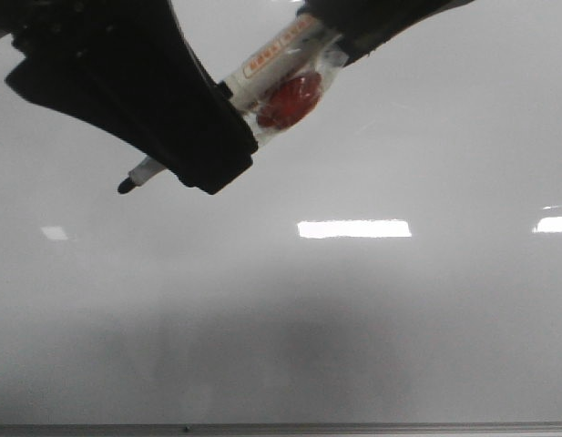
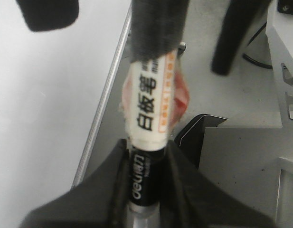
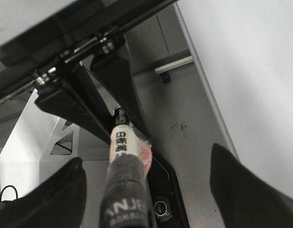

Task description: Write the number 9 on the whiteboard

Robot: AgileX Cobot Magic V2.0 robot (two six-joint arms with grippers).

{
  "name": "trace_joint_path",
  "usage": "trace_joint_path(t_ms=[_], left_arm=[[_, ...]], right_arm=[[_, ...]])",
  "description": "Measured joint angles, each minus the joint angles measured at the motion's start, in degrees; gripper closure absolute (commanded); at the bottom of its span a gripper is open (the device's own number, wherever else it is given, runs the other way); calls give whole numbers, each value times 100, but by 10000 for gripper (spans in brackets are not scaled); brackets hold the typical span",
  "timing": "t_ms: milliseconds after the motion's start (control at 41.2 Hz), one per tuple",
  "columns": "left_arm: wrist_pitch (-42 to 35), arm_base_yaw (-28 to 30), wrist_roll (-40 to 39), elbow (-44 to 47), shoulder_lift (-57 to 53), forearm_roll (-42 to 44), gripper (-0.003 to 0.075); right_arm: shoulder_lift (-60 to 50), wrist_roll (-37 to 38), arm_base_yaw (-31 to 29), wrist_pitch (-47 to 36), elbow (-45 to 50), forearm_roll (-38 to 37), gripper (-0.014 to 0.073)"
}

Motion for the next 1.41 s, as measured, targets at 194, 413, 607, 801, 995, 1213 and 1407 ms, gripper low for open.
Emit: trace_joint_path(t_ms=[194,413,607,801,995,1213,1407], left_arm=[[-11,0,0,0,0,0,702],[-19,0,0,0,0,0,701],[-8,0,0,0,0,0,545],[-8,0,-12,0,0,0,197],[-47,0,-146,13,-133,42,206],[-675,344,-412,806,-1200,44,454],[-1310,980,-458,2140,-2924,-239,713]], right_arm=[[127,-12,263,0,0,0,316],[147,-15,272,25,-15,-10,582],[147,-15,272,35,-20,-10,657],[147,-15,272,55,-20,-22,657],[147,-15,45,12,-20,-22,657],[98,-15,-237,-329,234,-22,657],[98,-15,-262,-1210,449,-1,657]])
